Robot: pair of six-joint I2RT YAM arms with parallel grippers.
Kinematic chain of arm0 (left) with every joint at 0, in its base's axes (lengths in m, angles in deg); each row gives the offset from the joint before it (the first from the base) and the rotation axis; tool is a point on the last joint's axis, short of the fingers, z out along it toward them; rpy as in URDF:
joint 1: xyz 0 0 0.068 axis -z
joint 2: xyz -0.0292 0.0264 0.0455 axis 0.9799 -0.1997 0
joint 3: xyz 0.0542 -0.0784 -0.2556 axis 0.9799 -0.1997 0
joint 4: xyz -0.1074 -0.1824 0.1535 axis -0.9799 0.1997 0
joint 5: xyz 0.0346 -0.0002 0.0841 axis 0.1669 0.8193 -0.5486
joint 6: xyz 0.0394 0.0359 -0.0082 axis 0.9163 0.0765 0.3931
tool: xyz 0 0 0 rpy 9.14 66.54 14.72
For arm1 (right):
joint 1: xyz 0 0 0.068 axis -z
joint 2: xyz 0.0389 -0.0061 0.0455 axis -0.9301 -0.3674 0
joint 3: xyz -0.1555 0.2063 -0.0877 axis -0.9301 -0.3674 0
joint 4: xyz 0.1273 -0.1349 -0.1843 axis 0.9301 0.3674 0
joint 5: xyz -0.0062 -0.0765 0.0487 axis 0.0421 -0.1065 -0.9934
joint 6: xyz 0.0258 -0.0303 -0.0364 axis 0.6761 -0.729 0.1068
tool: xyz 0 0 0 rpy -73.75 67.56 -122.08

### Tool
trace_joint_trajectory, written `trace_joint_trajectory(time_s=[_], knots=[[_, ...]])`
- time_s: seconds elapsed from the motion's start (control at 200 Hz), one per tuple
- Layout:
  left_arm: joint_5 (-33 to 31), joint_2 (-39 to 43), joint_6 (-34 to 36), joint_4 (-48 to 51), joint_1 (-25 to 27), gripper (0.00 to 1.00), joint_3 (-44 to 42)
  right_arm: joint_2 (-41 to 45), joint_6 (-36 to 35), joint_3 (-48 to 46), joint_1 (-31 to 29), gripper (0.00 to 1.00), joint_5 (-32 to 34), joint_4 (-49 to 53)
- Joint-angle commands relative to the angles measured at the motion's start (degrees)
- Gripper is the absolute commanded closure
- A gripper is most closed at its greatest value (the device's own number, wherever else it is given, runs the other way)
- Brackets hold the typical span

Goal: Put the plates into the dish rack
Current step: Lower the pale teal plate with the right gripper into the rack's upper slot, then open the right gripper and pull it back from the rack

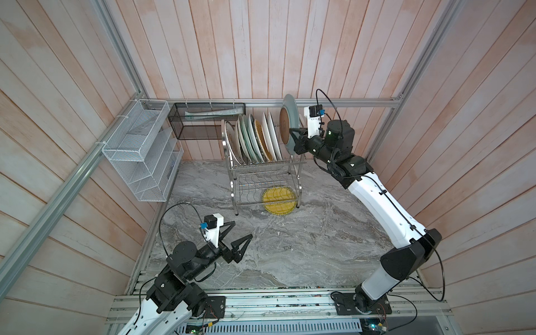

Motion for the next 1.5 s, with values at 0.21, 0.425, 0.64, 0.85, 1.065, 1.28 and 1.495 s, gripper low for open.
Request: trace_joint_trajectory(time_s=[0.21,0.425,0.64,0.85,1.065,1.28,1.495], knots=[[-0.18,0.37,0.11,0.14,-0.01,0.0,-0.57,-1.08,0.37,-0.02,0.52,1.0,-0.69,-7.86],[-0.21,0.38,0.2,0.05,0.01,0.0,-0.6,-1.26,0.12,-1.81,0.27,1.0,0.18,-7.75],[-0.2,0.25,0.2,-0.15,0.05,0.0,-0.58,-0.92,-2.74,-3.61,-1.36,1.0,2.27,-7.23],[-0.19,0.2,0.2,-0.13,0.0,0.0,-0.58,-1.32,-5.34,-1.86,-3.08,0.88,3.79,-4.77],[-0.35,0.38,0.11,-0.16,0.05,0.0,-0.57,-1.87,-5.98,-0.85,-3.66,0.77,3.83,-3.06],[-0.79,0.09,-0.14,0.06,0.06,0.0,-0.57,-1.01,-5.22,-1.4,-3.69,0.71,3.44,-3.12],[-1.34,-0.62,-0.61,0.06,-0.01,0.0,-0.53,0.96,-4.59,-2.49,-3.57,0.59,2.46,-3.89]])
